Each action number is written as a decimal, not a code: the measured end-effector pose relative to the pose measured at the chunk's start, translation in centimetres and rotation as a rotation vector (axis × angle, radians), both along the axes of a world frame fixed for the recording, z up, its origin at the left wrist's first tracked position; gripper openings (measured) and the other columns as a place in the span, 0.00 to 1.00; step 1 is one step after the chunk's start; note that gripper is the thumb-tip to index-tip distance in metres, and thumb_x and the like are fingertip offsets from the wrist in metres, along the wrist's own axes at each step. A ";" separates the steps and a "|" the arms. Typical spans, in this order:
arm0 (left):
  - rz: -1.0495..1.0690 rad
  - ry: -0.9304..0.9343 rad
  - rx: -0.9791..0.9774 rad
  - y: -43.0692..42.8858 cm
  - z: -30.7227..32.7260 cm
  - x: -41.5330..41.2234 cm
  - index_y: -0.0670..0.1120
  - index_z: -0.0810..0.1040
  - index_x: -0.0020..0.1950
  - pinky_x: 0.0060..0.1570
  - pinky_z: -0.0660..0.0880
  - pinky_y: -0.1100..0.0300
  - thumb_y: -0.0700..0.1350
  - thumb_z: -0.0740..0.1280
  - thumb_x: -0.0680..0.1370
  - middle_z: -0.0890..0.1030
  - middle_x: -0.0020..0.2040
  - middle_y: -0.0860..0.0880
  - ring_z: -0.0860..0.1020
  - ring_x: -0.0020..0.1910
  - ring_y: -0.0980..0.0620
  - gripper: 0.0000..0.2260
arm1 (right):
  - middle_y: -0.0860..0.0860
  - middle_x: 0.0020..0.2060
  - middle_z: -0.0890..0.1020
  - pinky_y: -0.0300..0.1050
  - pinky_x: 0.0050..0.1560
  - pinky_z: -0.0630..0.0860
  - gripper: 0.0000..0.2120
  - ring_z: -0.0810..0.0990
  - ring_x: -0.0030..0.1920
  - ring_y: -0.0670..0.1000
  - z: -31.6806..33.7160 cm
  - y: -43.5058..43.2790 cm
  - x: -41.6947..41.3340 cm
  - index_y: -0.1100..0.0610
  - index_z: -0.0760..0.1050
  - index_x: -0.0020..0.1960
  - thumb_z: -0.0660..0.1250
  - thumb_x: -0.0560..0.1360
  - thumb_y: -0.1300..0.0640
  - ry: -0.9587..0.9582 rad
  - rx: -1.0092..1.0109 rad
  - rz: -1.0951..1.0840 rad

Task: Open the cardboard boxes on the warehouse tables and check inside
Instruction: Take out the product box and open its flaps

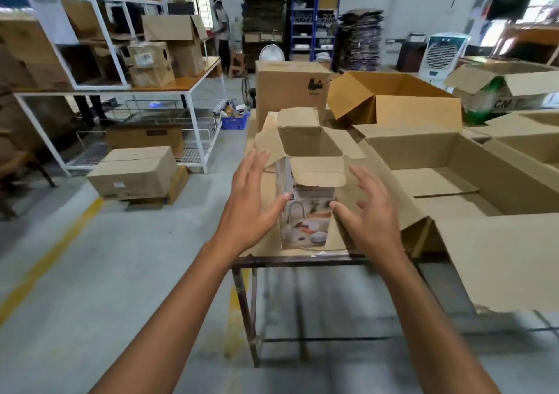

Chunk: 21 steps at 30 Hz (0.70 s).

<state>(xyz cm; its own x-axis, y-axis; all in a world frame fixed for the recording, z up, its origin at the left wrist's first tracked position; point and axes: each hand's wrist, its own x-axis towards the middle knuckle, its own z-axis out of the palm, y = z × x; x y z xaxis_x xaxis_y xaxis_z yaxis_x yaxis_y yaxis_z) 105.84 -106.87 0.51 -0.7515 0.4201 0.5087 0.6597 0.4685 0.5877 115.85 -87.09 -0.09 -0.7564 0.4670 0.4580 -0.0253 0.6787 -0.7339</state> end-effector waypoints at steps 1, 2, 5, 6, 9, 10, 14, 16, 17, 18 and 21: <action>0.014 -0.003 0.000 -0.8 -0.4 1.0 0.53 0.54 0.81 0.76 0.55 0.54 0.55 0.69 0.79 0.53 0.81 0.49 0.51 0.80 0.52 0.36 | 0.47 0.75 0.66 0.57 0.69 0.72 0.36 0.64 0.74 0.48 -0.7 -0.9 0.5 0.47 0.64 0.77 0.75 0.73 0.56 0.010 -0.010 0.011; 0.026 -0.008 -0.003 -1.8 -1.0 1.8 0.52 0.55 0.81 0.76 0.55 0.55 0.54 0.69 0.79 0.54 0.81 0.49 0.51 0.80 0.52 0.35 | 0.47 0.75 0.66 0.57 0.69 0.73 0.37 0.65 0.74 0.48 -1.6 -1.9 0.8 0.48 0.64 0.77 0.76 0.72 0.56 0.015 -0.019 0.019; 0.084 -0.023 -0.001 -4.8 -2.9 3.6 0.52 0.56 0.81 0.77 0.57 0.53 0.53 0.69 0.79 0.56 0.81 0.49 0.53 0.80 0.53 0.34 | 0.47 0.75 0.66 0.57 0.67 0.74 0.38 0.67 0.73 0.48 -4.5 -5.4 1.3 0.46 0.63 0.77 0.76 0.71 0.54 0.020 -0.043 0.082; 0.115 -0.032 0.002 -5.8 -3.7 4.0 0.52 0.56 0.81 0.77 0.57 0.53 0.53 0.69 0.79 0.56 0.81 0.50 0.54 0.80 0.53 0.34 | 0.47 0.74 0.67 0.58 0.67 0.74 0.38 0.67 0.73 0.49 -5.4 -6.6 1.3 0.45 0.63 0.77 0.76 0.71 0.53 0.016 -0.049 0.117; 0.196 -0.077 0.022 -9.1 -6.1 4.6 0.50 0.59 0.80 0.76 0.58 0.57 0.51 0.69 0.79 0.59 0.80 0.49 0.57 0.79 0.53 0.32 | 0.48 0.73 0.69 0.60 0.66 0.74 0.37 0.69 0.72 0.51 -8.0 -10.0 0.8 0.46 0.63 0.77 0.74 0.71 0.48 -0.011 -0.094 0.198; 0.220 -0.091 0.033 -10.2 -6.9 4.6 0.49 0.60 0.80 0.76 0.58 0.57 0.50 0.69 0.79 0.61 0.79 0.48 0.58 0.79 0.52 0.32 | 0.48 0.72 0.70 0.60 0.65 0.75 0.37 0.71 0.70 0.52 -8.7 -11.1 0.5 0.47 0.63 0.76 0.75 0.71 0.48 -0.005 -0.108 0.210; 0.281 -0.131 0.081 -14.0 -9.6 3.7 0.45 0.63 0.78 0.74 0.61 0.59 0.47 0.69 0.79 0.67 0.75 0.46 0.64 0.76 0.50 0.29 | 0.45 0.68 0.71 0.60 0.61 0.77 0.36 0.74 0.67 0.52 -11.0 -15.1 -1.7 0.47 0.66 0.75 0.73 0.70 0.44 -0.013 -0.196 0.230; 0.288 -0.149 0.072 -16.0 -11.1 2.5 0.44 0.65 0.77 0.73 0.62 0.60 0.47 0.69 0.79 0.68 0.74 0.45 0.65 0.75 0.50 0.28 | 0.45 0.66 0.72 0.58 0.61 0.78 0.35 0.75 0.66 0.50 -12.1 -17.4 -3.6 0.49 0.66 0.75 0.73 0.71 0.47 -0.030 -0.227 0.233; 0.284 -0.157 0.061 -16.9 -11.8 1.8 0.44 0.65 0.77 0.73 0.61 0.61 0.47 0.69 0.79 0.68 0.74 0.46 0.65 0.75 0.50 0.28 | 0.46 0.66 0.72 0.57 0.60 0.78 0.34 0.75 0.65 0.48 -12.5 -18.5 -4.6 0.49 0.67 0.75 0.73 0.72 0.48 -0.034 -0.232 0.234; 0.285 -0.173 0.051 -18.1 -12.7 0.7 0.45 0.65 0.77 0.73 0.60 0.63 0.48 0.69 0.79 0.68 0.75 0.46 0.65 0.75 0.50 0.28 | 0.47 0.67 0.73 0.54 0.60 0.78 0.32 0.74 0.65 0.46 -12.9 -19.7 -6.0 0.49 0.67 0.75 0.73 0.73 0.48 -0.039 -0.234 0.238; 0.283 -0.219 0.036 -21.5 -14.2 -3.2 0.46 0.64 0.77 0.73 0.60 0.64 0.48 0.69 0.79 0.67 0.75 0.47 0.64 0.76 0.51 0.28 | 0.49 0.69 0.72 0.46 0.57 0.78 0.30 0.73 0.63 0.42 -13.6 -22.9 -10.6 0.51 0.67 0.75 0.73 0.75 0.53 -0.063 -0.276 0.232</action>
